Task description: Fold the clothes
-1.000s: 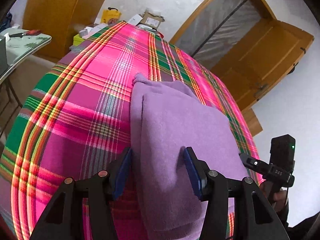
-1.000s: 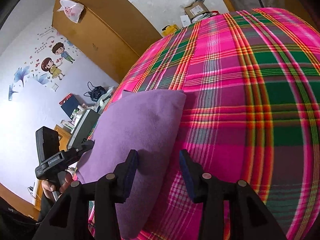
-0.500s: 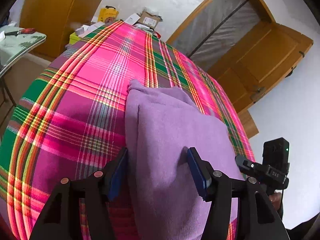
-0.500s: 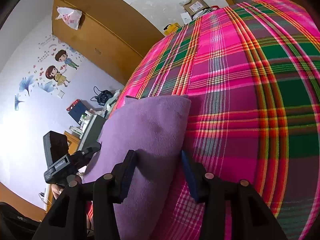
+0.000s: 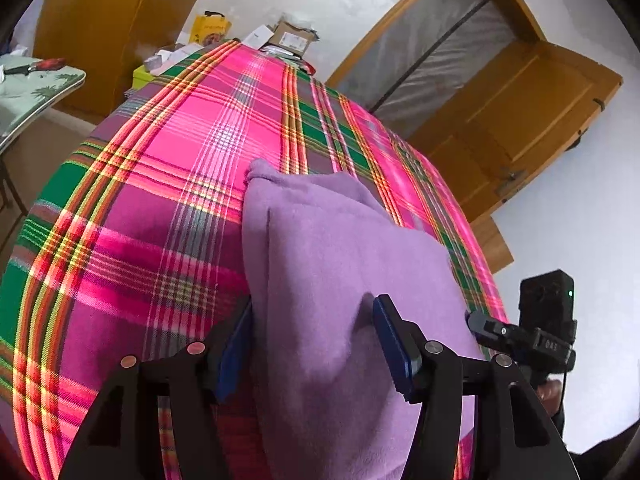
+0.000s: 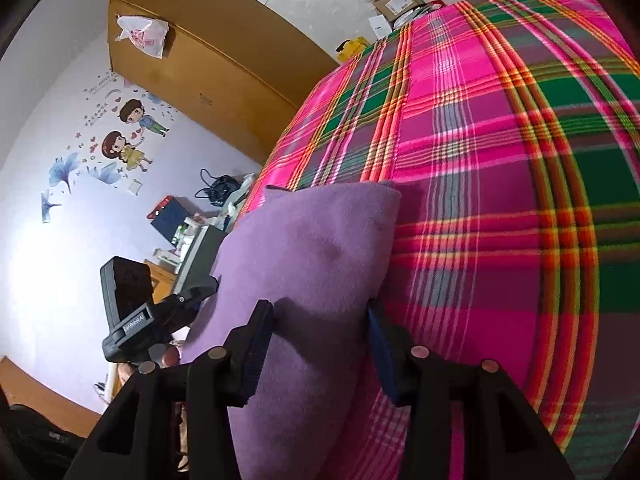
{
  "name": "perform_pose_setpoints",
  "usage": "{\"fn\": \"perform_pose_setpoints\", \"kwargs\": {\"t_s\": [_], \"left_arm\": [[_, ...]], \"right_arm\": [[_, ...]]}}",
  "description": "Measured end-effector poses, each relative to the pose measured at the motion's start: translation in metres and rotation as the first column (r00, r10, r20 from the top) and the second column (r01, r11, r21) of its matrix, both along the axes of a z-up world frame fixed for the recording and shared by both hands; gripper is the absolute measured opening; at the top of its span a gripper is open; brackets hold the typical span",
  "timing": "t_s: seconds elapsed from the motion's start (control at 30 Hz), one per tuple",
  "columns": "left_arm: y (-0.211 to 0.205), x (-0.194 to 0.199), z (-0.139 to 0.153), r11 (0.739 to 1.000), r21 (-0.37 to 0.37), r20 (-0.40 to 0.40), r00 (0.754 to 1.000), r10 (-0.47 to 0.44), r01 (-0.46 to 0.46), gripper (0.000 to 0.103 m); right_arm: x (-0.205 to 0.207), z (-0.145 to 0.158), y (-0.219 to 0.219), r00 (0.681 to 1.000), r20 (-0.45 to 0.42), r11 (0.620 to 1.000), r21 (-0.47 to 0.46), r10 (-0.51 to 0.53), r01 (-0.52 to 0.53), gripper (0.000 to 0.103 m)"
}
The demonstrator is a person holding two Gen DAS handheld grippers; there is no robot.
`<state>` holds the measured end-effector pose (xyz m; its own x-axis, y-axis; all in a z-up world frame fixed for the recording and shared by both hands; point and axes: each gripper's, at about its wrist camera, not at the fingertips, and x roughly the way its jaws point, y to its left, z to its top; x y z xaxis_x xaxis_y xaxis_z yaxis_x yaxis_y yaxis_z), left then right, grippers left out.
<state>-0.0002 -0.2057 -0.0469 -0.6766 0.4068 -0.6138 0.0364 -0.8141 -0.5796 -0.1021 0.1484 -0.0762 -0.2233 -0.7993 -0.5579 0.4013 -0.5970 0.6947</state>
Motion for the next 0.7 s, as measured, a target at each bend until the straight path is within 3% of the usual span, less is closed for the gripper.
{"fn": "perform_pose_setpoints", "kwargs": {"t_s": [0.1, 0.27, 0.4, 0.53, 0.7], "left_arm": [[-0.0047, -0.0010, -0.0030, 1.000, 0.027, 0.005, 1.000, 0.007, -0.007, 0.060], [-0.0014, -0.0079, -0.0005, 1.000, 0.006, 0.010, 1.000, 0.013, -0.013, 0.060], [-0.0007, -0.0045, 0.0006, 1.000, -0.004, 0.007, 1.000, 0.012, -0.012, 0.051], [-0.0077, -0.0050, -0.0033, 0.999, 0.035, 0.016, 1.000, 0.019, -0.019, 0.050], [-0.0042, -0.0072, -0.0019, 1.000, 0.011, 0.026, 0.999, 0.020, -0.020, 0.050]], "right_arm": [[-0.0034, -0.0014, 0.0001, 1.000, 0.007, 1.000, -0.001, -0.004, 0.004, 0.044], [-0.0049, -0.0010, -0.0033, 1.000, 0.006, 1.000, 0.000, -0.006, 0.006, 0.045], [-0.0016, -0.0009, -0.0001, 1.000, 0.011, 1.000, -0.017, -0.002, 0.003, 0.041], [-0.0028, -0.0041, 0.0033, 1.000, 0.025, 1.000, -0.015, -0.015, 0.015, 0.038], [-0.0027, -0.0035, -0.0029, 1.000, 0.021, 1.000, 0.003, -0.013, 0.013, 0.038]]}}
